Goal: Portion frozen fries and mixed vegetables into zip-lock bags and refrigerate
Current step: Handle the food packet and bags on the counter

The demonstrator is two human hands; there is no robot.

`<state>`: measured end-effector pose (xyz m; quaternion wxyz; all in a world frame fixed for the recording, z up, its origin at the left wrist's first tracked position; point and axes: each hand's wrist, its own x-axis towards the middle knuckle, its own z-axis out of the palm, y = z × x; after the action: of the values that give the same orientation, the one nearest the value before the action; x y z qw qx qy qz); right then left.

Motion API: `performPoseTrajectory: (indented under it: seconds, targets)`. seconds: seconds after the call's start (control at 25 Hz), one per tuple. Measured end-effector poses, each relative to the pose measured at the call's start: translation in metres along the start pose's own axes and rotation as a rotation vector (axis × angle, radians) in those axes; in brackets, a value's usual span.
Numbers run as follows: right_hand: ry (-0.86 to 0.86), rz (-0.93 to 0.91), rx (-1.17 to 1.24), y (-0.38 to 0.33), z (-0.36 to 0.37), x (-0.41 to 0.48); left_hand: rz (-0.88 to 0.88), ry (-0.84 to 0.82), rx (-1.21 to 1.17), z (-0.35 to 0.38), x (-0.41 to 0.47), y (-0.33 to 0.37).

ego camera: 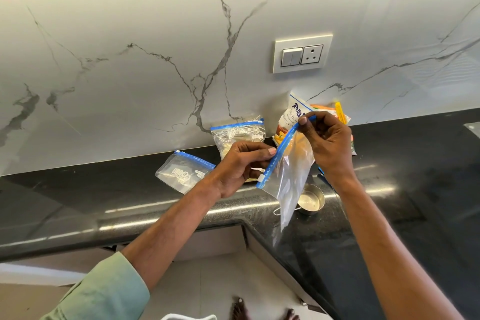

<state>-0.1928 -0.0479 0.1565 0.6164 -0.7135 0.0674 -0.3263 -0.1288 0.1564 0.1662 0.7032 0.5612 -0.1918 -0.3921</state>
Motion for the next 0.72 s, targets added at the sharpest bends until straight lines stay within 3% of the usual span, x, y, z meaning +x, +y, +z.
performPoseTrajectory:
  seconds: [0.2, 0.32, 0.44, 0.52, 0.64, 0.72]
  targets:
    - [0.178, 0.024, 0.022, 0.002, -0.006, 0.0, 0.089, 0.062, 0.042, -0.01, -0.004, -0.009]
    - [0.306, 0.056, 0.006, 0.004, -0.012, -0.005, 0.233, 0.237, 0.205, -0.015, -0.008, -0.016]
    - [0.346, 0.019, -0.177, -0.002, -0.011, -0.015, 0.345, 0.378, 0.356, -0.012, -0.006, -0.018]
    - [0.189, -0.095, -0.282, -0.013, -0.004, -0.018, 0.4, 0.392, 0.433, -0.008, -0.003, -0.016]
    - [-0.198, -0.141, -0.352, -0.024, 0.015, -0.02, 0.48, 0.388, 0.624, -0.002, 0.003, -0.013]
    - [-0.259, -0.125, -0.294, -0.021, 0.021, -0.019, 0.528, 0.396, 0.749, 0.002, 0.004, -0.012]
